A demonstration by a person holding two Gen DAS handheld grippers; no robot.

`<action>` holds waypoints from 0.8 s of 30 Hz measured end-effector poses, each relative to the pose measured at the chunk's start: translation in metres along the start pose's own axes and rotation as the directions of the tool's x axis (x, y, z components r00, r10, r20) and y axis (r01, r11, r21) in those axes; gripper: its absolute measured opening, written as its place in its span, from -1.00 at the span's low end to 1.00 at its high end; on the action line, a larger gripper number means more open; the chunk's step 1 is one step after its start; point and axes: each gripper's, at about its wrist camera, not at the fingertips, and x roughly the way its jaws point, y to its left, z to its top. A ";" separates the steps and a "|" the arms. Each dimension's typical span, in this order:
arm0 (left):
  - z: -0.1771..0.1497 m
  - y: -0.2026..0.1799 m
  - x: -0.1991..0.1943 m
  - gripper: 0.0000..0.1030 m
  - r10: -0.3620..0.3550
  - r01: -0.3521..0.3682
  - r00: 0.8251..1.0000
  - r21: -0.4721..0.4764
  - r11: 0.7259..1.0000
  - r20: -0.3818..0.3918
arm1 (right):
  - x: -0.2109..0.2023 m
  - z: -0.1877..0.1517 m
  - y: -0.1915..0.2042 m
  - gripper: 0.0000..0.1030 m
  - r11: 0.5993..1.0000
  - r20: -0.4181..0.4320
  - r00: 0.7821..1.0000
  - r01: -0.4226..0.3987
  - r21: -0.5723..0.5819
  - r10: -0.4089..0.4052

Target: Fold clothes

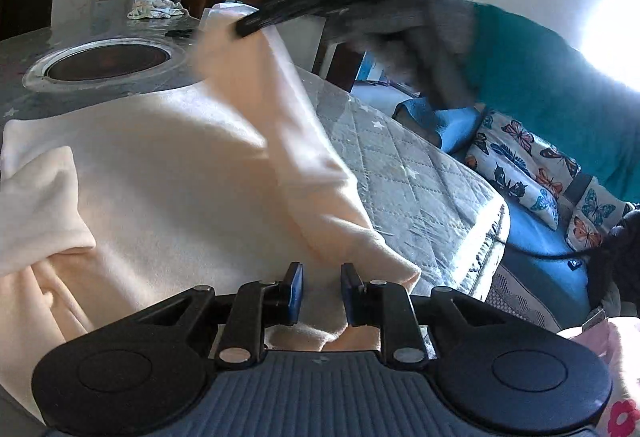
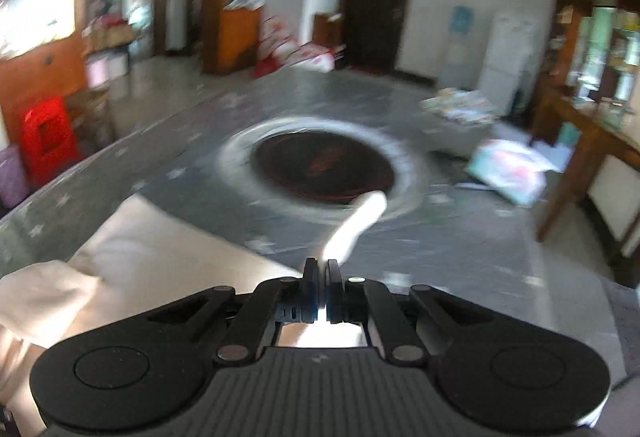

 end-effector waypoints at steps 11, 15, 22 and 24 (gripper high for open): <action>0.001 -0.011 0.003 -0.46 0.008 -0.005 0.999 0.079 0.997 -0.037 | -0.094 -0.102 -0.090 -0.87 0.948 -0.078 0.967 0.255 0.192 -0.244; 0.003 -0.014 0.004 -0.43 0.014 -0.006 0.998 0.118 0.993 -0.062 | -0.093 -0.151 -0.113 -0.85 0.898 -0.189 0.930 0.356 0.259 -0.315; 0.017 -0.030 0.003 -0.36 -0.013 0.025 0.997 0.156 0.987 -0.077 | -0.113 -0.174 -0.132 -0.59 0.864 -0.178 0.929 0.367 0.344 -0.324; 0.022 -0.039 0.010 -0.28 -0.017 0.030 0.997 0.179 0.983 -0.070 | -0.111 -0.169 -0.130 -0.51 0.877 -0.151 0.945 0.325 0.355 -0.289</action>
